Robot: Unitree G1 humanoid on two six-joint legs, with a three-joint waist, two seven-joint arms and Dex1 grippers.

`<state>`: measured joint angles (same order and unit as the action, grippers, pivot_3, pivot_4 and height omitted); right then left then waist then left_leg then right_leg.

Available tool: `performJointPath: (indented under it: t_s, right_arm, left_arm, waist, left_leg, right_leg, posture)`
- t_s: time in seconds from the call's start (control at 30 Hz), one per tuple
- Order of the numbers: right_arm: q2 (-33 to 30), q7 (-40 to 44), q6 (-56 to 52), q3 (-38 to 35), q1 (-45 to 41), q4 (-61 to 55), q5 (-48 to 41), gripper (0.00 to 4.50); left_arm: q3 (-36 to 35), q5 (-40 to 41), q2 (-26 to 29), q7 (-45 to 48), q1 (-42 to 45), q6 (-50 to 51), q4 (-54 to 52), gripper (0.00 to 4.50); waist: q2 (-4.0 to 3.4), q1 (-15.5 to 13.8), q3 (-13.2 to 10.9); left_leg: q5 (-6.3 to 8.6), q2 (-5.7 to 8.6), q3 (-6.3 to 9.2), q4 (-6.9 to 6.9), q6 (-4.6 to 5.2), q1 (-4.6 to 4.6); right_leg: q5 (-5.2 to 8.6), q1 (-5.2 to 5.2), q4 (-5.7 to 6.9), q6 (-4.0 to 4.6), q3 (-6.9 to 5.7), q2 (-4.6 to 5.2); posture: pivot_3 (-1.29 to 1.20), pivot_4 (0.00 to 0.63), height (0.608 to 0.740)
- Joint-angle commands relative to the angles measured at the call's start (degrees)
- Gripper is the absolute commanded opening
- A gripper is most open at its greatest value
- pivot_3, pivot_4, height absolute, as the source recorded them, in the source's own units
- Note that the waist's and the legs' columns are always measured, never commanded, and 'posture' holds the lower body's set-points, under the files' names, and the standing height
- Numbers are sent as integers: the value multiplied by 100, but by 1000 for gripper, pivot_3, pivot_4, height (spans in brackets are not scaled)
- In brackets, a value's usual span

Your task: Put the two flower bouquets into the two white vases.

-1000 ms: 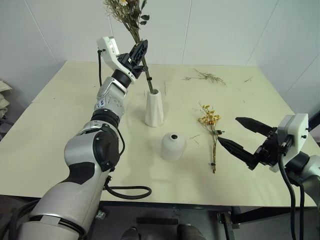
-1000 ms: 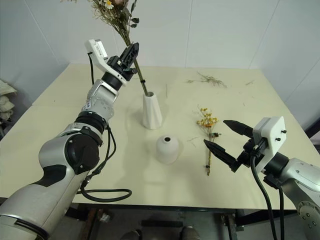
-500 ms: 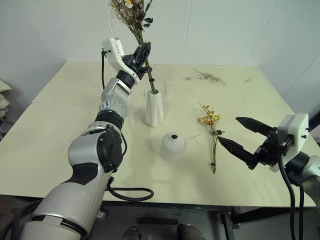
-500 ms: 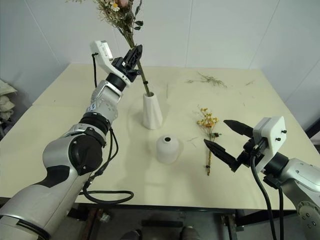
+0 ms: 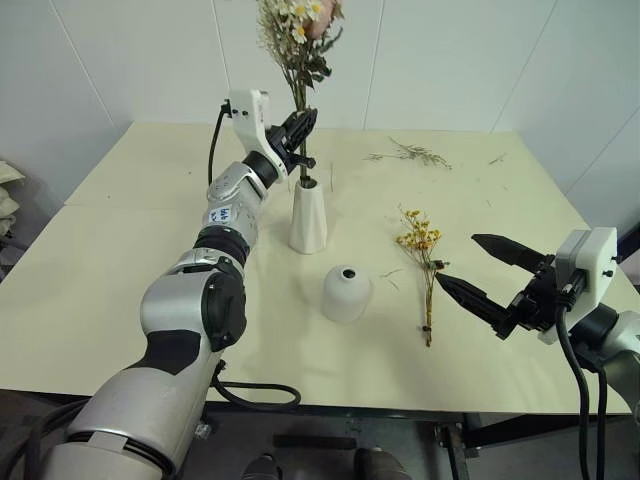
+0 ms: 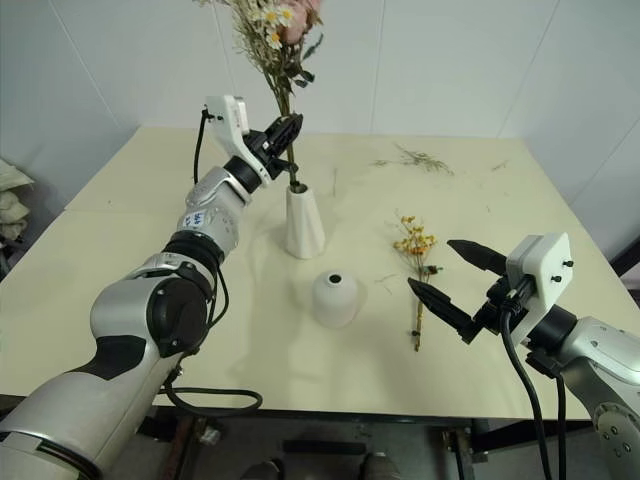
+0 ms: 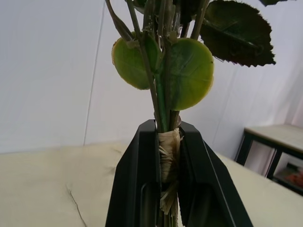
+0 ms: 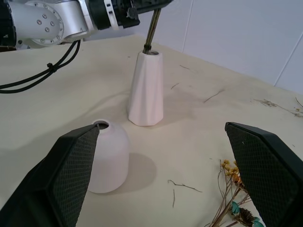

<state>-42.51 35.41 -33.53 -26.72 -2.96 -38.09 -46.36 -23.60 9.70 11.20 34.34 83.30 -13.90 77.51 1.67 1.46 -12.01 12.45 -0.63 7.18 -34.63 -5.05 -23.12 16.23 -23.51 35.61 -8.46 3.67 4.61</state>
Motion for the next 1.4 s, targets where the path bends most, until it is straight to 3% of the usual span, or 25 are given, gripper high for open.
performJointPath:
  t_s: [0.03,0.27,0.73,0.77,1.27,1.4]
  right_arm:
    - [12,-80,141,-57,19,-199,-11,4500]
    - [-3,-68,139,-48,8,-189,15,4500]
    - [-26,-45,137,-18,-29,-176,57,4500]
    - [-29,-44,134,-22,-27,-177,55,4500]
    - [-129,61,100,3,-92,-40,110,4500]
    - [-198,108,61,91,-177,44,134,4500]
  left_arm:
    - [56,-84,-14,-36,23,-118,-54,142]
    - [78,-159,10,-40,-63,-56,-56,142]
    - [220,-216,58,366,-117,-40,-96,4341]
    - [238,-231,74,413,-126,-46,-101,4453]
    - [945,-628,655,1483,-164,145,-229,4453]
    - [1263,-811,1103,2096,-183,113,-340,4453]
  waist:
    - [0,4,0]
    - [0,0,0]
    - [0,-2,0]
    - [0,-2,0]
    - [0,-1,0]
    - [0,33,0]
  left_leg:
    - [0,0,0,0,0,0]
    - [0,0,1,0,0,0]
    - [0,0,0,0,0,0]
    - [0,0,0,0,0,0]
    - [0,0,1,0,0,0]
    - [0,-1,0,1,1,1]
  right_leg:
    - [0,0,0,0,0,0]
    - [0,0,0,0,0,0]
    - [0,0,1,0,0,0]
    - [0,0,1,0,0,0]
    - [0,0,1,0,0,0]
    - [0,-1,2,0,0,-1]
  posture:
    - [0,150,740]
    - [0,150,740]
    - [0,150,740]
    - [0,150,740]
    - [0,150,740]
    - [0,150,740]
